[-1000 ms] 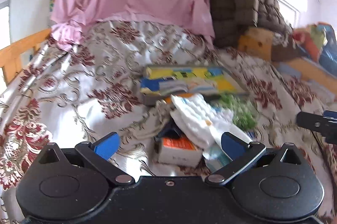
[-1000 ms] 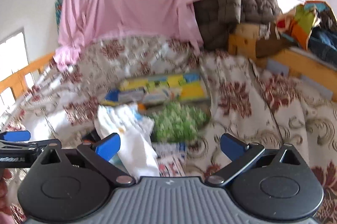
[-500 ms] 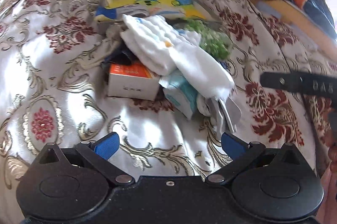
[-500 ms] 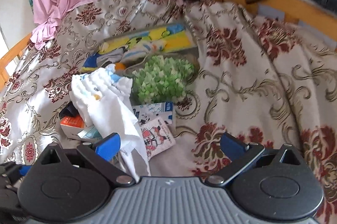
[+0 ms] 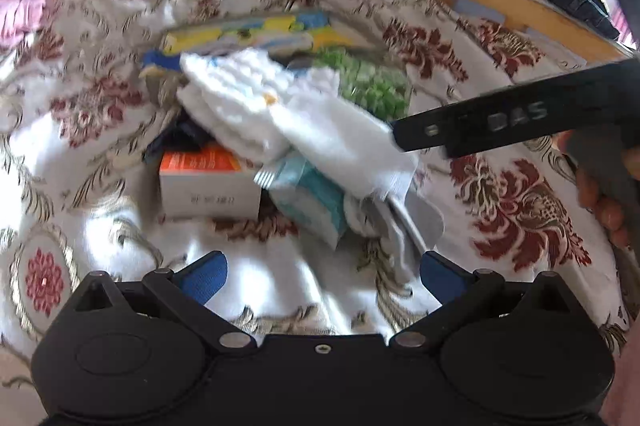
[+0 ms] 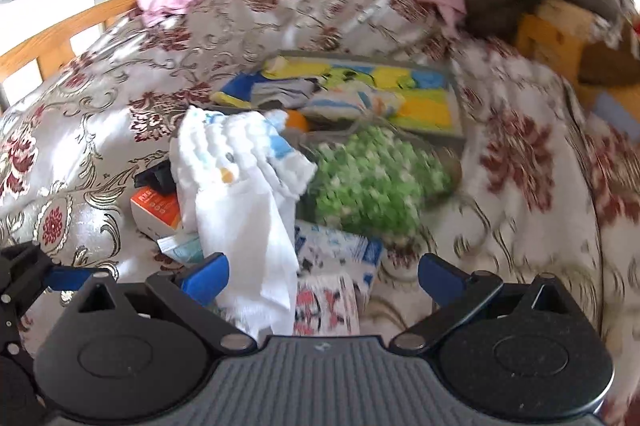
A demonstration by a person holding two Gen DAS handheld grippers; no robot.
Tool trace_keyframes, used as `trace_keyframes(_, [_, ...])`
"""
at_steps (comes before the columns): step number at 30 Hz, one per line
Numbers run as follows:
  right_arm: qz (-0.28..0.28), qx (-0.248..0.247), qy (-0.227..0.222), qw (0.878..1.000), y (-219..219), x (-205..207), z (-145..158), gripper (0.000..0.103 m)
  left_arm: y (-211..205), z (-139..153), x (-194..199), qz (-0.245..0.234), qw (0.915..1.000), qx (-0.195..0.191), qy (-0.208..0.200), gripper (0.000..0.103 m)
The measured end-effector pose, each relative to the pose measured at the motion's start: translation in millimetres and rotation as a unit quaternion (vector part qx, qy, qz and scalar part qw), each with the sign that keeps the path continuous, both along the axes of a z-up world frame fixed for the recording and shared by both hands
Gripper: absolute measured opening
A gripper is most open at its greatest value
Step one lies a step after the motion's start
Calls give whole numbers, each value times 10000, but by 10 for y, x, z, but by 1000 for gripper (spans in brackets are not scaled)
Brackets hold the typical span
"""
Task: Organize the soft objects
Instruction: 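Grasp the white cloth with the left tool while the right tool grasps the white tissue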
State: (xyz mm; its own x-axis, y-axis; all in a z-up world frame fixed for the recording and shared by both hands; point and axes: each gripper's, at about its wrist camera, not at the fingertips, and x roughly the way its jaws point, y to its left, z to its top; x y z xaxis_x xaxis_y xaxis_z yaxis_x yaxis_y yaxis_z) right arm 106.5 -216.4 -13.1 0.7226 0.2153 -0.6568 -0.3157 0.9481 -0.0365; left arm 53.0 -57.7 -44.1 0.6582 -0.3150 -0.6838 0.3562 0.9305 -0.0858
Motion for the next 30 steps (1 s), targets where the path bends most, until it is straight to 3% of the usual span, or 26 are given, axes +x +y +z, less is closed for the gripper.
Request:
trace_keyframes(4, [92,74,-56,9999,3,96,-30,102,-41,-11,40,-60,9998,-134,-97,102])
trace_keyframes(9, [-61,656,283,9974,-154,209,-36,103,-145,-91,98,-217,9996,-134,-81,102])
trace_keyframes(14, [-125,921,470,9946,-250,237,-45,102,-269,-187,92,-412,9990,-86,-166,102])
trace_keyframes(18, [-107,1302,829,9880,-285,301,-81,86,-337,-239,93,-658,9977,-144,-106,102])
trace_keyframes(23, [-82,1492,1022,9835,-278,326,-147,80,-400,-280,132,-1015,9935,-505,83,101])
trace_keyframes(26, [24,1502,1057,9830,-237,325,-170,71,-411,-271,178,-991,9926,-688,110,95])
trace_keyframes(30, [168,1315,1003,9861,-125,306,-195,61,-392,-301,293,-871,9892,-1082,470,80])
